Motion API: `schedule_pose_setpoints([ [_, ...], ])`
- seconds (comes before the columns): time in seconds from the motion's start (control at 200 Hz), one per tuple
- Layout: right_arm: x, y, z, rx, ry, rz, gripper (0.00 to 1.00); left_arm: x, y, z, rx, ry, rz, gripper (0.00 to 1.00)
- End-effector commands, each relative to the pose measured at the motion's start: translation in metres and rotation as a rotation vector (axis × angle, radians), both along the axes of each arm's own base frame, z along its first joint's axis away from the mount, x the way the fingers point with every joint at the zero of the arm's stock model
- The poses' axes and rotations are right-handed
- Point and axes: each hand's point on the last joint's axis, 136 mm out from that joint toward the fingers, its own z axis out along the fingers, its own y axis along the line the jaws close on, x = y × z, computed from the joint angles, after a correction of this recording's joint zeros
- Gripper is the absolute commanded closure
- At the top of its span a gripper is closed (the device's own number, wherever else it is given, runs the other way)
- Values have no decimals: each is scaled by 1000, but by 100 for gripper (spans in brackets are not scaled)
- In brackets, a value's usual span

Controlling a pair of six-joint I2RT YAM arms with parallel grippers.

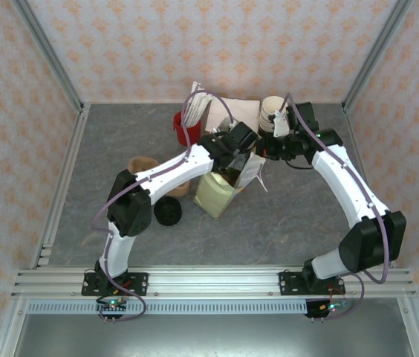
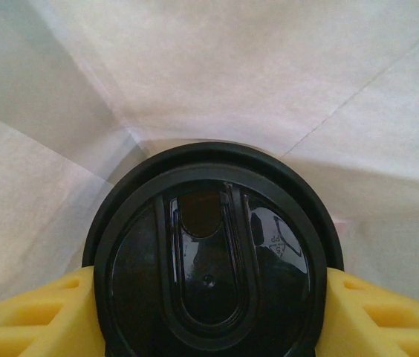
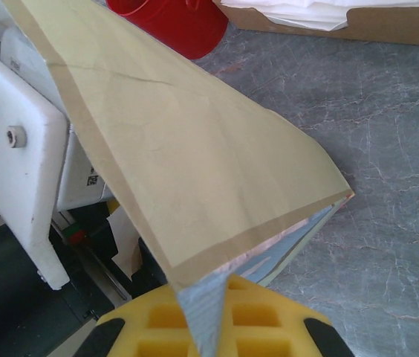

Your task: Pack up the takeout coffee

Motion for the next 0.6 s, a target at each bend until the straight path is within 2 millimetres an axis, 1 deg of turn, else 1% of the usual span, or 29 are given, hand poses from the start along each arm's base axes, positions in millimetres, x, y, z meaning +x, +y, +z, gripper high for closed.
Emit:
schedule_pose_setpoints([
  [0.0,5,6,27,25,-95,33,100,-10,24,-45,115,140,29,37],
  [0.135,6,7,27,25,-96,36,100,-11,25,-48,124,155,30,38],
  [0.29,5,7,25,13,-104,42,100,-7,21,-35,92,124,16,37],
  [0.405,5,5,28,2,-125,39,100,-5,20,-20,62,84,10,38],
  [0.465,4,4,29,0,-135,38,100,-4,20,-16,57,73,7,38],
  [0.596,6,5,30,4,-142,34,100,-2,20,-24,86,94,7,38],
])
